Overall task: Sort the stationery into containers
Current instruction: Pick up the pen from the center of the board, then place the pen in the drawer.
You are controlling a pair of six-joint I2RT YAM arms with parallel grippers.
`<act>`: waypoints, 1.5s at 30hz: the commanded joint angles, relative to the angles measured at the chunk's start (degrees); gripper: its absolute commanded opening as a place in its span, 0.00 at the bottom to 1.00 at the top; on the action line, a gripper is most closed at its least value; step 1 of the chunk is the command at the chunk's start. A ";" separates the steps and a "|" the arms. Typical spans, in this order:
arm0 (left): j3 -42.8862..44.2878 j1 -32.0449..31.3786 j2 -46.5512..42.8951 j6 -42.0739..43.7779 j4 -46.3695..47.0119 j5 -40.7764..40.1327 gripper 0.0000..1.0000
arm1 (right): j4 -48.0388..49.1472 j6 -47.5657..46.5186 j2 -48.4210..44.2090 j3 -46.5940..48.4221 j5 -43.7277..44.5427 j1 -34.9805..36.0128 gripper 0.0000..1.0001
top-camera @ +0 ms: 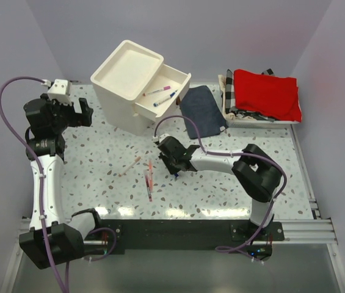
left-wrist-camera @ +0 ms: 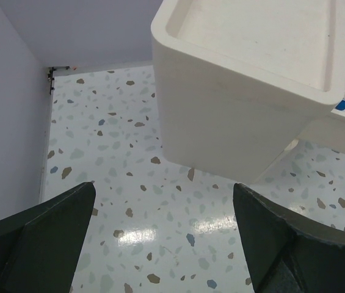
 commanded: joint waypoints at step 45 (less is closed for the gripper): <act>0.91 0.25 0.02 0.23 4.88 1.74 1.00 | -8.51 -115.41 -6.15 36.43 -25.47 -16.45 0.02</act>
